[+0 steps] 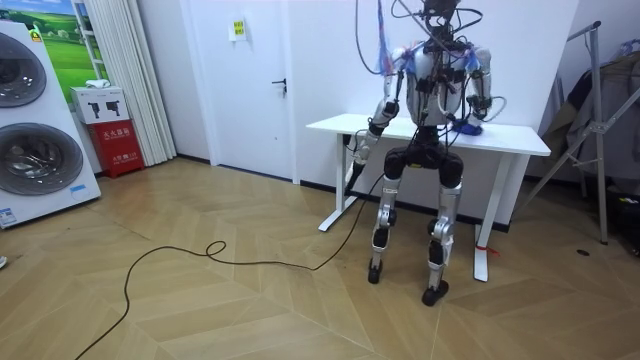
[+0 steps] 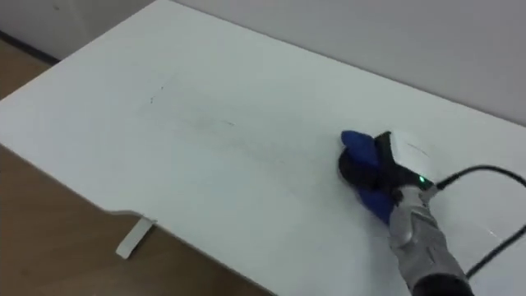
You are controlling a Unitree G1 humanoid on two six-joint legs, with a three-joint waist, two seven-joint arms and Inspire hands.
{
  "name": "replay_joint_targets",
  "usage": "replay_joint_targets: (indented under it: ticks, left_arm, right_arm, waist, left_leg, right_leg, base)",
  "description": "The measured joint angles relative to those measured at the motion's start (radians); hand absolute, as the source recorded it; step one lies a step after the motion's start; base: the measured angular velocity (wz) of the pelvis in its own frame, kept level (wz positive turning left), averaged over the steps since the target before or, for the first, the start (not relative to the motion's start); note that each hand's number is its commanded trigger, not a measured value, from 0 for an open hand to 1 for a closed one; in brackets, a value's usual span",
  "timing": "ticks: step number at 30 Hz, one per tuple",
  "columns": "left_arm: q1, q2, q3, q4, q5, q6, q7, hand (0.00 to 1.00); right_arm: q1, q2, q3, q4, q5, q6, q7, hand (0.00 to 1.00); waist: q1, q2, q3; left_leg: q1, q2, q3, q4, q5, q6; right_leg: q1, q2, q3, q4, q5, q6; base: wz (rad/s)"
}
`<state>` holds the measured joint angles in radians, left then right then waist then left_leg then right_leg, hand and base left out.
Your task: Wipe table
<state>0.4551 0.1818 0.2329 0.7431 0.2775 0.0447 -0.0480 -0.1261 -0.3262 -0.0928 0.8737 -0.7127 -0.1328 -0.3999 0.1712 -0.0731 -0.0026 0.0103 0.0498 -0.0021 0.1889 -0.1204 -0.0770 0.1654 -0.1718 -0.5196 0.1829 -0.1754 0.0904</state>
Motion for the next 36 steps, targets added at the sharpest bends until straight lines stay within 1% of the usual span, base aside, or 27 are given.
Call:
replay_joint_targets:
  ticks: [2,5,6,8,10,13,14,15,16,17,18,19,20,21,22,23,24,26,28,30,31,34,36]
  left_arm:
    - [-0.017,0.0,0.005,-0.002,0.0,-0.011,0.008,0.0]
    - [-0.039,0.0,0.006,-0.02,-0.001,-0.016,0.013,0.0]
    - [-0.052,-0.001,0.007,-0.024,-0.005,-0.017,0.014,0.0]
    - [-0.061,-0.002,0.005,-0.045,-0.012,-0.024,0.015,0.0]
    - [-0.071,-0.002,-0.005,-0.048,-0.02,-0.03,0.019,0.0]
    - [-0.073,-0.006,-0.035,-0.053,-0.057,-0.03,0.037,0.0]
    - [-0.071,-0.006,-0.047,-0.052,-0.084,-0.03,0.039,0.0]
    - [-0.073,-0.008,-0.054,-0.051,-0.098,-0.03,0.039,0.0]
    - [-0.073,-0.01,-0.054,-0.049,-0.105,-0.03,0.039,0.0]
    - [-0.075,-0.011,-0.055,-0.045,-0.11,-0.03,0.039,0.0]
    - [-0.083,-0.012,-0.058,-0.032,-0.11,-0.029,0.039,0.0]
    - [-0.088,-0.012,-0.06,-0.025,-0.11,-0.029,0.039,0.0]
    - [-0.099,-0.015,-0.061,-0.009,-0.109,-0.029,0.038,0.0]
    - [-0.101,-0.016,-0.062,-0.009,-0.109,-0.029,0.036,0.0]
    - [-0.101,-0.016,-0.063,-0.009,-0.108,-0.029,0.035,0.0]
    - [-0.115,-0.015,-0.062,-0.009,-0.108,-0.028,0.035,0.0]
    - [-0.116,-0.015,-0.062,-0.014,-0.108,-0.028,0.037,0.0]
    - [-0.117,-0.015,-0.062,-0.017,-0.11,-0.028,0.04,0.0]
    - [-0.114,-0.015,-0.068,-0.017,-0.117,-0.027,0.045,0.0]
    - [-0.121,-0.015,-0.097,-0.017,-0.135,-0.027,0.045,0.0]
    - [-0.125,-0.015,-0.101,-0.017,-0.138,-0.027,0.044,0.0]
    - [-0.162,-0.015,-0.126,-0.011,-0.174,-0.029,0.044,0.0]
    - [-0.191,-0.016,-0.151,-0.009,-0.191,-0.033,0.042,0.0]
  right_arm:
    - [0.053,-0.017,-0.061,0.007,0.003,-0.002,-0.021,1.0]
    - [0.099,-0.038,-0.125,0.034,0.016,-0.003,-0.028,1.0]
    - [0.113,-0.04,-0.135,0.04,0.019,-0.003,-0.03,1.0]
    - [0.12,-0.039,-0.137,0.041,0.031,-0.002,-0.042,1.0]
    - [0.122,-0.039,-0.126,0.041,0.055,0.005,-0.046,1.0]
    - [0.104,-0.035,-0.096,0.032,0.073,0.041,-0.046,1.0]
    - [0.104,-0.032,-0.081,0.013,0.075,0.063,-0.046,1.0]
    - [0.102,-0.032,-0.069,-0.001,0.075,0.081,-0.045,1.0]
    - [0.096,-0.031,-0.06,-0.012,0.074,0.095,-0.042,1.0]
    - [0.079,-0.028,-0.034,-0.038,0.068,0.118,-0.03,1.0]
    - [0.064,-0.024,0.0,-0.067,0.048,0.133,-0.019,1.0]
    - [0.052,-0.023,0.023,-0.081,0.036,0.138,-0.009,0.79]
    - [0.029,-0.021,0.06,-0.119,0.003,0.147,0.014,0.55]
    - [0.0,-0.013,0.101,-0.152,-0.044,0.149,0.034,0.0]
    - [-0.02,-0.01,0.125,-0.158,-0.06,0.149,0.043,0.0]
    - [-0.052,-0.001,0.161,-0.178,-0.092,0.149,0.068,0.0]
    - [-0.078,0.008,0.189,-0.19,-0.113,0.147,0.085,0.0]
    - [-0.097,0.013,0.226,-0.217,-0.12,0.144,0.108,0.0]
    - [-0.114,0.024,0.26,-0.222,-0.121,0.135,0.12,0.0]
    - [-0.116,0.027,0.301,-0.221,-0.119,0.131,0.12,0.0]
    - [-0.116,0.027,0.306,-0.221,-0.119,0.131,0.12,0.0]
    - [-0.105,0.029,0.312,-0.221,-0.121,0.11,0.122,0.0]
    - [-0.102,0.032,0.311,-0.221,-0.12,0.097,0.126,0.0]
  waist:
    - [-0.028,-0.003,-0.0027]
    - [-0.042,-0.007,-0.003]
    - [-0.044,-0.008,-0.0034]
    - [-0.053,-0.007,-0.0036]
    - [-0.055,-0.006,-0.004]
    - [-0.052,-0.002,-0.0045]
    - [-0.048,-0.001,-0.0039]
    - [-0.029,0.0,-0.0041]
    - [-0.021,0.001,-0.0039]
    - [-0.011,0.005,-0.0015]
    - [0.005,0.008,0.0005]
    - [0.009,0.01,0.0024]
    - [0.017,0.015,0.0065]
    - [0.028,0.019,0.0093]
    - [0.033,0.017,0.0114]
    - [0.049,0.021,0.0193]
    - [0.068,0.023,0.021]
    - [0.086,0.021,0.0219]
    - [0.089,0.014,0.0207]
    - [0.086,0.007,0.0188]
    - [0.083,0.005,0.019]
    - [0.071,-0.001,0.0193]
    - [0.047,-0.001,0.0191]
  left_leg:
    - [0.006,0.0,0.001,0.0,-0.005,0.008]
    - [0.019,0.002,0.026,-0.002,-0.015,0.012]
    - [0.02,0.003,0.033,0.0,-0.016,0.013]
    - [0.017,0.004,0.035,0.004,-0.019,0.01]
    - [0.019,0.006,0.038,0.008,-0.019,0.01]
    - [0.026,0.006,0.042,0.006,-0.016,0.015]
    - [0.031,0.006,0.043,0.003,-0.015,0.015]
    - [0.038,0.007,0.045,-0.006,-0.015,0.015]
    - [0.039,0.009,0.046,-0.008,-0.015,0.015]
    - [0.035,0.013,0.048,-0.011,-0.015,0.015]
    - [0.035,0.016,0.048,-0.017,-0.015,0.014]
    - [0.035,0.016,0.048,-0.019,-0.014,0.013]
    - [0.036,0.016,0.049,-0.02,-0.013,0.011]
    - [0.036,0.016,0.049,-0.022,-0.013,0.011]
    - [0.037,0.016,0.049,-0.023,-0.013,0.011]
    - [0.036,0.016,0.05,-0.026,-0.013,0.011]
    - [0.035,0.016,0.052,-0.032,-0.013,0.011]
    - [0.033,0.014,0.044,-0.038,-0.013,0.011]
    - [0.03,0.013,0.039,-0.038,-0.013,0.011]
    - [0.033,0.013,0.039,-0.038,-0.013,0.011]
    - [0.035,0.013,0.039,-0.038,-0.013,0.011]
    - [0.051,0.013,0.042,-0.039,-0.013,0.011]
    - [0.054,0.012,0.044,-0.039,-0.013,0.011]
  right_leg:
    - [0.003,0.0,0.003,0.001,0.0,0.0]
    - [0.001,0.0,0.033,-0.002,-0.003,0.003]
    - [-0.002,0.0,0.043,-0.002,-0.003,0.003]
    - [-0.003,0.001,0.05,0.0,-0.003,0.004]
    - [-0.007,0.0,0.056,0.001,-0.004,0.005]
    - [-0.008,0.003,0.076,0.002,-0.003,0.004]
    - [-0.008,0.005,0.08,0.003,-0.002,0.002]
    - [-0.014,0.008,0.097,0.005,0.0,-0.001]
    - [-0.02,0.011,0.108,0.005,0.002,-0.004]
    - [-0.028,0.019,0.122,0.003,0.008,-0.01]
    - [-0.039,0.024,0.134,0.005,0.011,-0.015]
    - [-0.043,0.024,0.136,0.006,0.012,-0.016]
    - [-0.047,0.024,0.138,0.007,0.012,-0.016]
    - [-0.052,0.025,0.138,0.006,0.012,-0.016]
    - [-0.053,0.025,0.139,0.006,0.012,-0.016]
    - [-0.057,0.025,0.14,0.006,0.012,-0.016]
    - [-0.062,0.025,0.144,0.005,0.012,-0.016]
    - [-0.063,0.024,0.136,0.004,0.012,-0.016]
    - [-0.062,0.024,0.131,0.004,0.012,-0.016]
    - [-0.058,0.023,0.132,0.003,0.012,-0.016]
    - [-0.057,0.023,0.133,0.003,0.012,-0.016]
    - [-0.04,0.023,0.134,-0.003,0.012,-0.016]
    - [-0.035,0.023,0.134,-0.002,0.012,-0.015]
  base:
    - [-0.09]
    - [-0.27]
    - [-0.27]
    - [-0.13]
    - [-0.08]
    - [-0.12]
    - [-0.21]
    - [-0.31]
    - [-0.42]
    - [-0.43]
    - [-0.35]
    - [-0.21]
    - [-0.06]
    - [0.0]
    - [0.0]
    - [-0.04]
    - [0.0]
    - [0.12]
    - [0.14]
    - [0.0]
    - [-0.03]
    - [-0.03]
    - [0.04]
